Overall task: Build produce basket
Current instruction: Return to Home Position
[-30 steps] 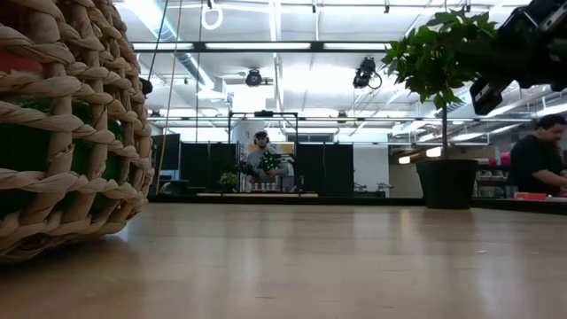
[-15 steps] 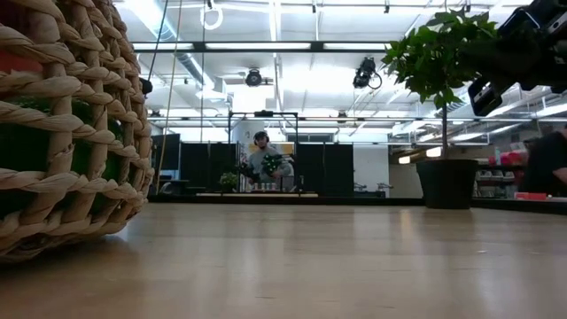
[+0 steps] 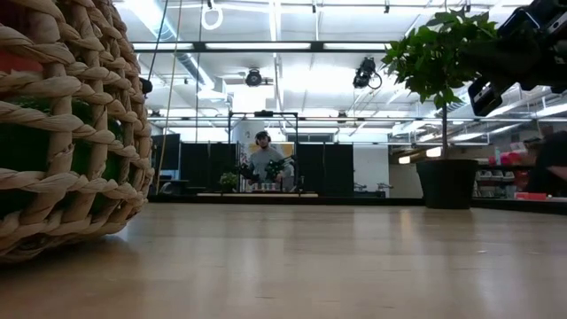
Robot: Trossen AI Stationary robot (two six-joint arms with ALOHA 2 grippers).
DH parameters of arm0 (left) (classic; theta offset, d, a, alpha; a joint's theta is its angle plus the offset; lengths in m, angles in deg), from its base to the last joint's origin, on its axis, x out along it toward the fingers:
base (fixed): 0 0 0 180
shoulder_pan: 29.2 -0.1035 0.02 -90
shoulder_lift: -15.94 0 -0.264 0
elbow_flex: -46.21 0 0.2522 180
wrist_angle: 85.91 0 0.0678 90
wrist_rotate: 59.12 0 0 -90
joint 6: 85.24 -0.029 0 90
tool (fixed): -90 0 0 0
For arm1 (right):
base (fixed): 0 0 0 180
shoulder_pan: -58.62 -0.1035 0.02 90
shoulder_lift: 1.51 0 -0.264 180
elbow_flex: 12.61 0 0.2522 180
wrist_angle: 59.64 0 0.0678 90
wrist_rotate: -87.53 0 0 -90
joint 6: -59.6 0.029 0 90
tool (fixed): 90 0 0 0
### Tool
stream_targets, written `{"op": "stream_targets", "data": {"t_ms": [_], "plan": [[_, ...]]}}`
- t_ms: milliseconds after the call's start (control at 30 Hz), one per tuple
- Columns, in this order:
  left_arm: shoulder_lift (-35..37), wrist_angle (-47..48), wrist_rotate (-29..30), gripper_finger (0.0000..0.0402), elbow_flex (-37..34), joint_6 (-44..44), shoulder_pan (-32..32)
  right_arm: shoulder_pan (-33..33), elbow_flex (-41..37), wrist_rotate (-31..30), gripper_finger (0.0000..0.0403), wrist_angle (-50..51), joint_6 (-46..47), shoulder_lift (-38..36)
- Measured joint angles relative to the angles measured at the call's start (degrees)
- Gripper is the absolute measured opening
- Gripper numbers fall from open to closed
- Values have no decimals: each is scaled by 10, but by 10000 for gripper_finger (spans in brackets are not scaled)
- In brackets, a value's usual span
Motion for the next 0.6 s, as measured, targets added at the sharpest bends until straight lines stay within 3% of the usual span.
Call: {"op": "stream_targets", "data": {"t_ms": [600], "plan": [[0,-1,0,28,0,0,0,0,0,0,18,0,0,0]]}}
